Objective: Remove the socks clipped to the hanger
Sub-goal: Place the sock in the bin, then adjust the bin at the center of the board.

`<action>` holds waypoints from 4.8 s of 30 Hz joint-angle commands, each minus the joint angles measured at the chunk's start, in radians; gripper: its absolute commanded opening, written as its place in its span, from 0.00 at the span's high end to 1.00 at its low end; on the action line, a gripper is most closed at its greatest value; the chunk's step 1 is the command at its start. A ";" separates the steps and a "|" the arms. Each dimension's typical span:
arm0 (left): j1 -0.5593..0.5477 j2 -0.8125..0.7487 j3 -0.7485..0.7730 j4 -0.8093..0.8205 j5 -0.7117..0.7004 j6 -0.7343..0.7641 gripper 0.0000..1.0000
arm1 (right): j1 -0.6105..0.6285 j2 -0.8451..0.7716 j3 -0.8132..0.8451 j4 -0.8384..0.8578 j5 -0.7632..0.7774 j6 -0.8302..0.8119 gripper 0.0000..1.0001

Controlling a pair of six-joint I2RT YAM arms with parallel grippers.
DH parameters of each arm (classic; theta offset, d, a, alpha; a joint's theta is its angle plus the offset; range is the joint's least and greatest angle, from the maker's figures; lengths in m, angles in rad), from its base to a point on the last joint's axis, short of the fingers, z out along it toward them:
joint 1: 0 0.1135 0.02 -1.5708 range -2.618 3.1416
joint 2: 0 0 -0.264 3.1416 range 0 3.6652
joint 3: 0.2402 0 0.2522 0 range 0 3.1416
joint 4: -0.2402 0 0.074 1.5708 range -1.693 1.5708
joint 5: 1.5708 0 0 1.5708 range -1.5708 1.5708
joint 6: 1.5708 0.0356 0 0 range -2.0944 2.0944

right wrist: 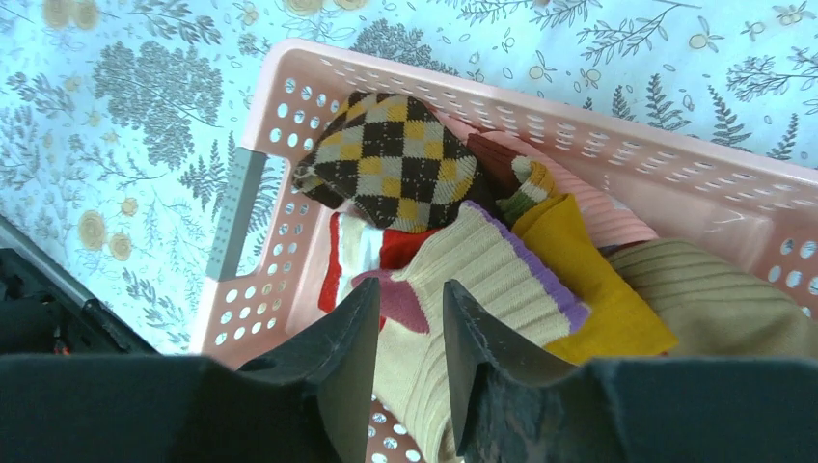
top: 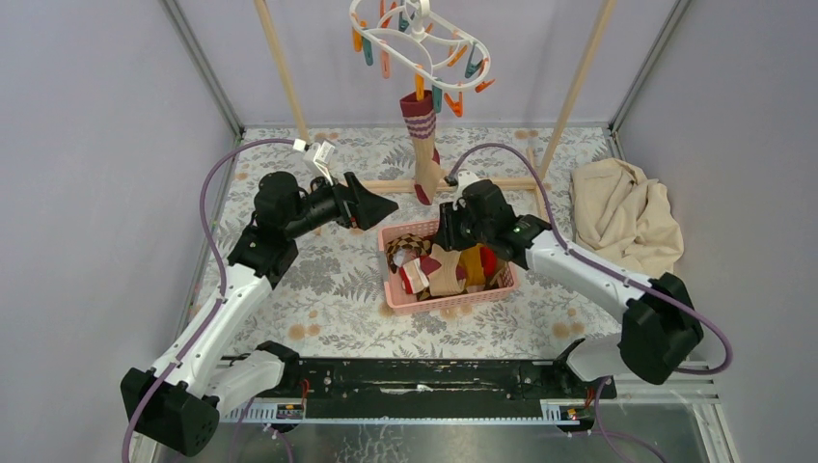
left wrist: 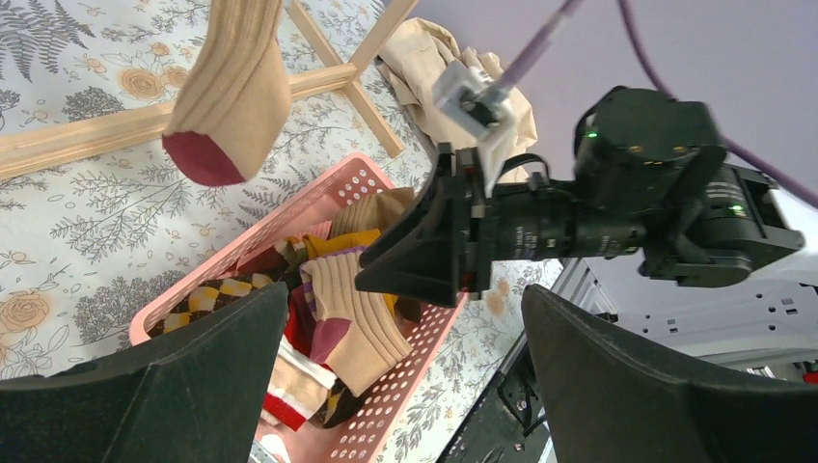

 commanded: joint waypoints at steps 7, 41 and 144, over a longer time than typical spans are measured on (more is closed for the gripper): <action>0.007 -0.027 0.014 -0.049 -0.033 0.023 0.01 | 0.002 -0.136 -0.051 -0.074 0.079 -0.011 0.47; 0.006 -0.284 -0.045 -0.524 -0.016 0.121 0.01 | 0.002 -0.706 -0.206 -0.411 0.188 0.245 0.00; -0.005 0.176 -0.072 -0.264 -0.299 -0.071 0.01 | -0.006 -0.077 0.162 0.051 0.274 -0.028 0.13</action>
